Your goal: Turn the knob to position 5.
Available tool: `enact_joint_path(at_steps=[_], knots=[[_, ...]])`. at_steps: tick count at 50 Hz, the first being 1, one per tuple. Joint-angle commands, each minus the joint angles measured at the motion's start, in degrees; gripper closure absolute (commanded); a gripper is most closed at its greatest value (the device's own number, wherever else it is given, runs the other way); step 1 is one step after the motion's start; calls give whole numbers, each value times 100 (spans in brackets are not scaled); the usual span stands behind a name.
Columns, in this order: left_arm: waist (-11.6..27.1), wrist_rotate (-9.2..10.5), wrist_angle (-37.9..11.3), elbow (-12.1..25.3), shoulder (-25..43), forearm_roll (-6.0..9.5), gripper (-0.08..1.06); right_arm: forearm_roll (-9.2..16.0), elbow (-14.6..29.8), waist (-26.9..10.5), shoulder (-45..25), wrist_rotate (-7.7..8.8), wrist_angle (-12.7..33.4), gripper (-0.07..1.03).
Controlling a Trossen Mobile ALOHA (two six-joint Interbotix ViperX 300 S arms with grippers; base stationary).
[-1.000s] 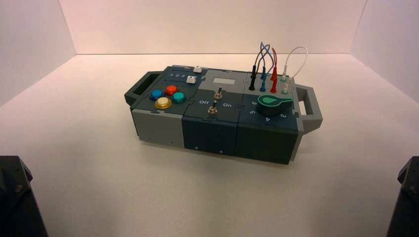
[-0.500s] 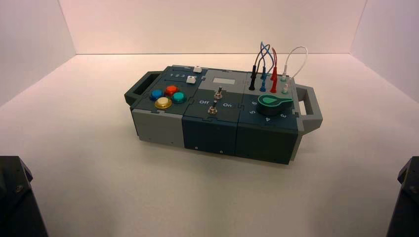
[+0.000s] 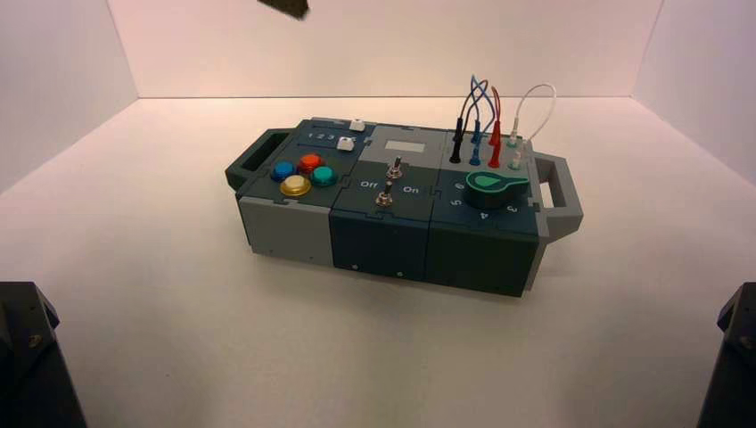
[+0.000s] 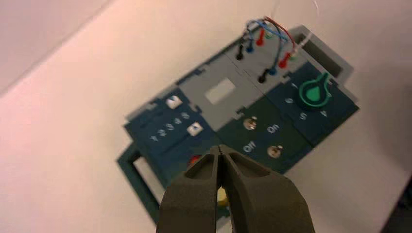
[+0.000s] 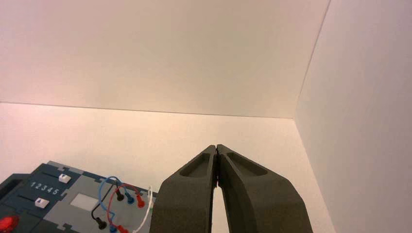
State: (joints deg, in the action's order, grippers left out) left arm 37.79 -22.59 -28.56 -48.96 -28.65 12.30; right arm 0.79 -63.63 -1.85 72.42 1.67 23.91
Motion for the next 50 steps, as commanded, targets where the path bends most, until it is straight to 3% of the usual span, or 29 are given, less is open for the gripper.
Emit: enact_joint_path(at_steps=[1, 15, 28, 37, 48, 50], knots=[[264, 0, 70, 62, 149, 193, 101, 18, 211, -9, -202, 0, -18, 98], [967, 79, 70, -246, 105, 422, 101, 62, 193, -9, -396, 0, 123, 98], [1063, 88, 211, -615, -132, 659, 101, 158, 246, -114, -835, 18, 220, 98], [1081, 53, 308, -659, -272, 650, 101, 132, 334, -712, -1371, 70, 475, 98], [1081, -18, 369, -659, -176, 624, 101, 132, 396, -976, -1705, 132, 738, 99], [1090, -35, 387, -642, -97, 615, 101, 132, 404, -1160, -1775, 141, 826, 99]])
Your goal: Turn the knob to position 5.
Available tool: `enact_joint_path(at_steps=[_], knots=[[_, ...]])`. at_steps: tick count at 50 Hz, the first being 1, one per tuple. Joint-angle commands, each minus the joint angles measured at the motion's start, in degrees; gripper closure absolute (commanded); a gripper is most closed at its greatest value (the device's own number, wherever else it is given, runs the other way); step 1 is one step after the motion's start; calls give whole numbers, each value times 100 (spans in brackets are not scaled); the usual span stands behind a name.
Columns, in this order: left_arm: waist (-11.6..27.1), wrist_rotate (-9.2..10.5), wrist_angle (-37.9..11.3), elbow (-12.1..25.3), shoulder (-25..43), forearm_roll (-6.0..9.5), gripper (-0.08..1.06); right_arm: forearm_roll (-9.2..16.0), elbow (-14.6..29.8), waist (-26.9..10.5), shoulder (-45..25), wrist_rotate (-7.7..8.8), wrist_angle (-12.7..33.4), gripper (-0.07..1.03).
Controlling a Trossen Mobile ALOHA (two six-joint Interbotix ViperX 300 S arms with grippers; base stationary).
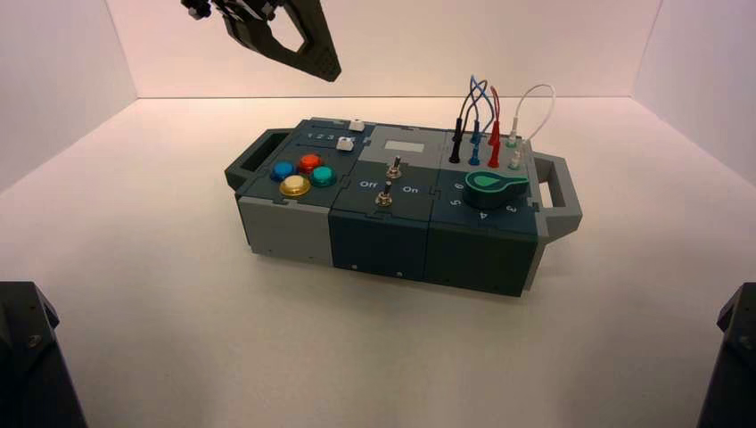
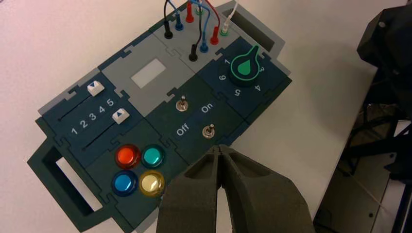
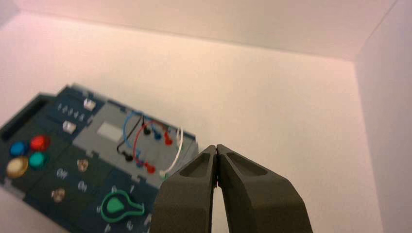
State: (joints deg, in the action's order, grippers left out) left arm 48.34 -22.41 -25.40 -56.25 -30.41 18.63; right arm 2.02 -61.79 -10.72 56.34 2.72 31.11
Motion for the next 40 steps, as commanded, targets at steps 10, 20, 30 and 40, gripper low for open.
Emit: enact_joint_path(at_steps=[10, 20, 30, 40], knots=[[35, -53, 70, 176, 272, -44, 101, 26, 211, -650, -387, 44, 290, 98], [35, -53, 26, 167, 281, -44, 101, 35, 334, -958, -853, 35, 510, 98], [26, -53, 18, 176, 308, -44, 101, 26, 519, -1248, -1608, 53, 782, 98], [26, -53, -9, 185, 369, -35, 101, 26, 800, -1433, -2522, 211, 993, 98]])
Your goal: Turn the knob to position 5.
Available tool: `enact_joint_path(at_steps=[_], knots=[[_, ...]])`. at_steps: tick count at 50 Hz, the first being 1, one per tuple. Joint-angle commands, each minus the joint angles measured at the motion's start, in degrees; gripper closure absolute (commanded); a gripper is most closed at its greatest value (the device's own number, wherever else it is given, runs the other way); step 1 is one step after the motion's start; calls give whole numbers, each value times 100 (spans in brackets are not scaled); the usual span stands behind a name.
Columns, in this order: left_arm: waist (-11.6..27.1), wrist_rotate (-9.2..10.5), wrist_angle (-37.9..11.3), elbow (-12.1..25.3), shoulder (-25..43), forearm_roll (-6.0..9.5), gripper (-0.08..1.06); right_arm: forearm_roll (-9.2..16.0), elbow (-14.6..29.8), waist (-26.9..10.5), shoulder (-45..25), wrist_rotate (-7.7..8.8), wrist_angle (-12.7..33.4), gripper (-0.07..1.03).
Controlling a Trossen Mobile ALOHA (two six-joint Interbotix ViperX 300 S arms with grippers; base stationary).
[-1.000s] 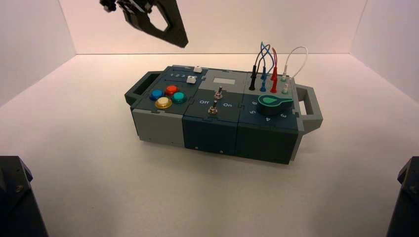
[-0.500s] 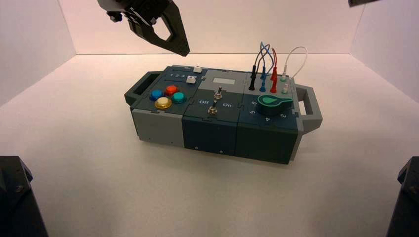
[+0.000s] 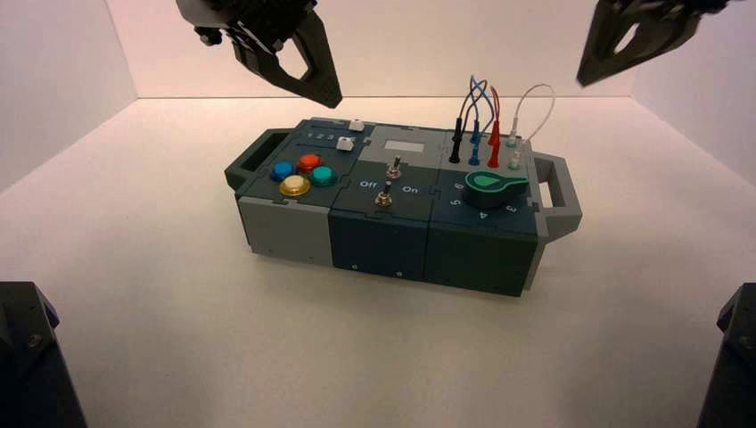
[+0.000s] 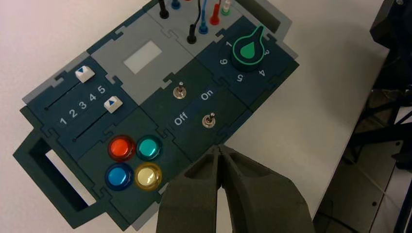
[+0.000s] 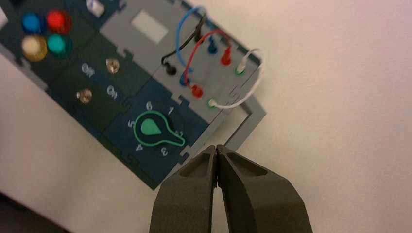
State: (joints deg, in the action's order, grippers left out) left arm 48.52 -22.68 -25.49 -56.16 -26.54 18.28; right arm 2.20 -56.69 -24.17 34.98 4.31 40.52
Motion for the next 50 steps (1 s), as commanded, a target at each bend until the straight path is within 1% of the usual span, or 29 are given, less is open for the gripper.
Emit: enact_joint_path(at_steps=[1, 7, 10, 16, 23, 26, 30, 37, 39, 40, 43, 44, 50], knots=[[9, -18, 0, 176, -9, 0, 101, 9, 360, -97, -510, 79, 79, 99], [9, -18, -18, 185, 18, 0, 101, 9, 571, -97, -940, 202, 176, 99], [18, -26, -26, 185, 18, 0, 101, 9, 606, -105, -1020, 220, 211, 99], [9, -18, -35, 185, 18, 0, 101, -53, 765, -105, -1362, 334, 413, 98], [18, -18, -35, 185, 18, 0, 101, -176, 853, -105, -1547, 387, 545, 98], [9, -26, -44, 193, 9, -9, 101, -185, 870, -105, -1573, 404, 554, 98], [9, -18, -53, 193, 9, 0, 101, -193, 905, -114, -1608, 475, 554, 98], [9, -18, -62, 193, 9, 0, 101, -185, 940, -290, -1775, 598, 606, 98], [18, -18, -62, 193, 9, -9, 101, -185, 949, -308, -1793, 606, 615, 98], [18, -18, -62, 185, 9, 0, 101, -185, 967, -360, -1890, 650, 668, 98], [9, -26, -62, 193, 9, -9, 101, -185, 967, -387, -1925, 659, 677, 98], [9, -26, -62, 193, 9, -9, 101, -185, 976, -492, -2021, 703, 729, 98], [9, -18, -62, 193, 18, -9, 101, -193, 984, -615, -2153, 791, 773, 98]])
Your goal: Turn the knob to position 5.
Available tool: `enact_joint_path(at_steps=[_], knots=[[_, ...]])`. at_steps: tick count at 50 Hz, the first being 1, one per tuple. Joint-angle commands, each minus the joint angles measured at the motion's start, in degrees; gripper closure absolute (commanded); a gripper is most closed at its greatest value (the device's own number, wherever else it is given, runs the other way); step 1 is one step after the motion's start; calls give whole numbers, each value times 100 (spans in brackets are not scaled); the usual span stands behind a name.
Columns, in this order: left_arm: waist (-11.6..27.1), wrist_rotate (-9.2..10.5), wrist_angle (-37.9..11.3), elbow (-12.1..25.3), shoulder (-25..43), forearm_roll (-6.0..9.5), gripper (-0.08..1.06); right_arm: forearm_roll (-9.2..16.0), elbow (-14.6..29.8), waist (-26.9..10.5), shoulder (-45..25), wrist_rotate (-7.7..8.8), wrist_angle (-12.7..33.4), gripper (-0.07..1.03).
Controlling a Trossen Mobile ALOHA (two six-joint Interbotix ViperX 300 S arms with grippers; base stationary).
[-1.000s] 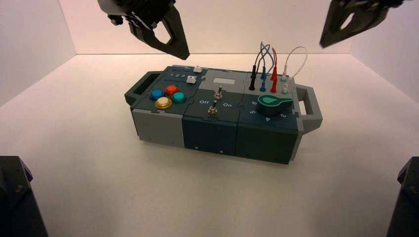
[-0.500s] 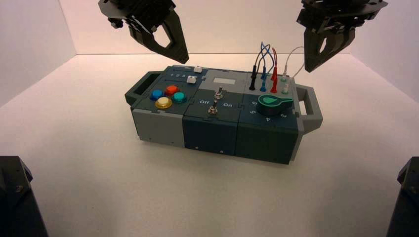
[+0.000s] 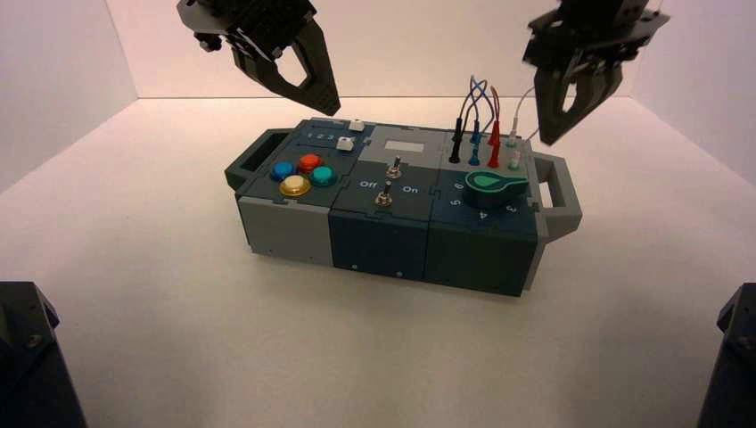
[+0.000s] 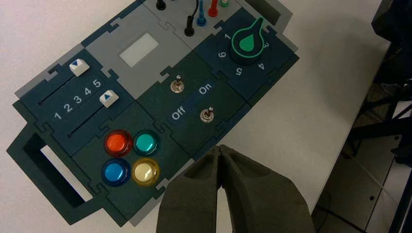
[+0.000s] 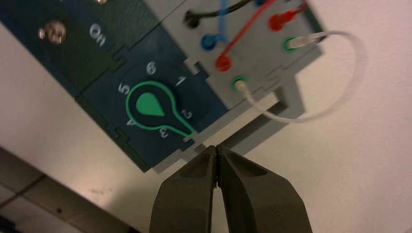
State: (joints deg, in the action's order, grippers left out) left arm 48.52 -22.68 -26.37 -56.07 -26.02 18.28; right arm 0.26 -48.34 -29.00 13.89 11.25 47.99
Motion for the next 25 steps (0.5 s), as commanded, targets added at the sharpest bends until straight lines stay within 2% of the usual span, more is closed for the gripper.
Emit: enact_joint_path(at_steps=[1, 10, 25], knots=[[9, -18, 26, 185, -35, -9, 101, 0, 149, -141, -53, 105, 26, 98], [9, -18, 26, 193, -35, -9, 101, -44, 202, -369, -141, 316, 44, 98], [9, -26, 26, 193, -53, -18, 101, -62, 299, -422, -290, 492, 123, 98]])
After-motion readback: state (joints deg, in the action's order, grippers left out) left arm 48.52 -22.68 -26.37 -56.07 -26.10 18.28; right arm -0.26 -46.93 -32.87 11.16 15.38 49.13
